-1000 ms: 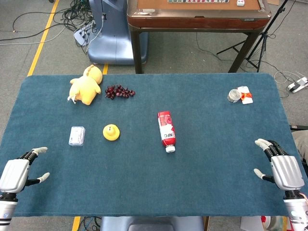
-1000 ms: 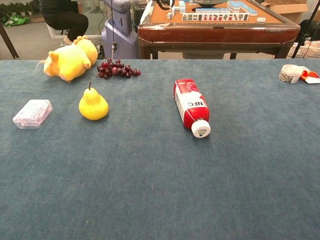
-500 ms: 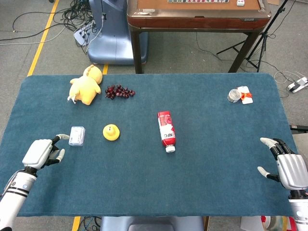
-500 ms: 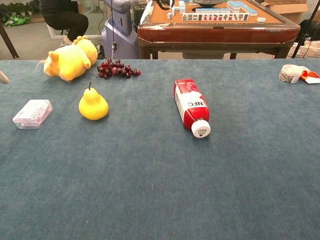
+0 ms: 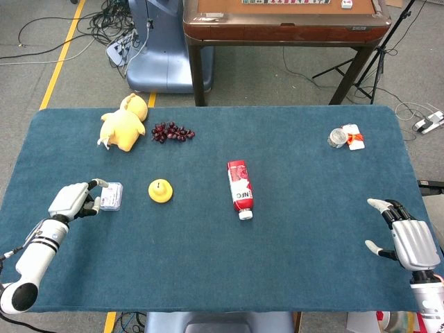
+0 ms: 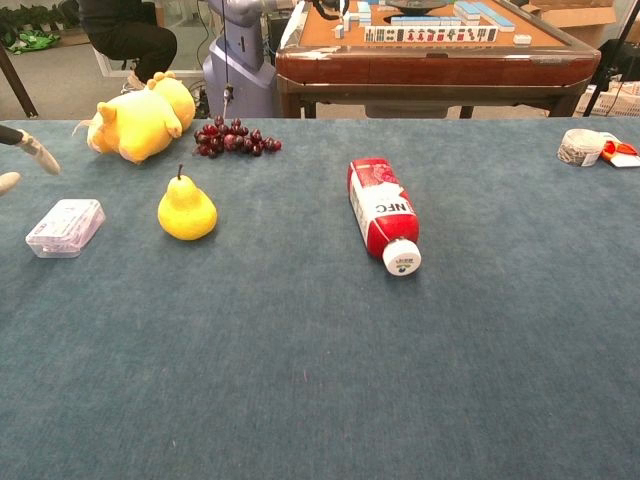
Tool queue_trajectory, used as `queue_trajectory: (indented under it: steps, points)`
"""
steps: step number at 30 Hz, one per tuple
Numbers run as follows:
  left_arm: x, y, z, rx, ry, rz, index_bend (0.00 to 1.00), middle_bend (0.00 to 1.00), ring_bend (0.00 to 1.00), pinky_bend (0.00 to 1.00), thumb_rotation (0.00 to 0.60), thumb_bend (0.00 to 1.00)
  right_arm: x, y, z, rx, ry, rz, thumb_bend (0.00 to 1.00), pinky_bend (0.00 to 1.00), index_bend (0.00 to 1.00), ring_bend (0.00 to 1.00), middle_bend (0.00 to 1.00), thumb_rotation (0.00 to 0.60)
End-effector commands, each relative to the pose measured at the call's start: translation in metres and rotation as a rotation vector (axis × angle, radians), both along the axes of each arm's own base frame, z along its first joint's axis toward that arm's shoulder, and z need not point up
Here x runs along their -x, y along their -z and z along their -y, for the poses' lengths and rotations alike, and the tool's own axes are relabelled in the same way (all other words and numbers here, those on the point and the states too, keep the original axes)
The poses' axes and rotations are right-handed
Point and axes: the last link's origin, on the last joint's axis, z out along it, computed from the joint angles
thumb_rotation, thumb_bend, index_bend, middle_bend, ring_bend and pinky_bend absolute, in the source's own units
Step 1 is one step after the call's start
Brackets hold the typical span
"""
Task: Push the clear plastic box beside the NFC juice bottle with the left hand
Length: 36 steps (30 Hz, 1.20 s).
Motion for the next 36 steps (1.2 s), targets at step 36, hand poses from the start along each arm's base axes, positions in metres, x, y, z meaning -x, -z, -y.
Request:
queue_trajectory:
  steps: [36]
  points:
    - [-0.011,0.043,-0.053,0.083,-0.134,-0.184,0.19,1.0,1.0,1.0,0.6,0.62,-0.012,-0.014,-0.004,0.023,-0.033,0.03,0.01,0.49,0.23,0.16,0.27,0.6]
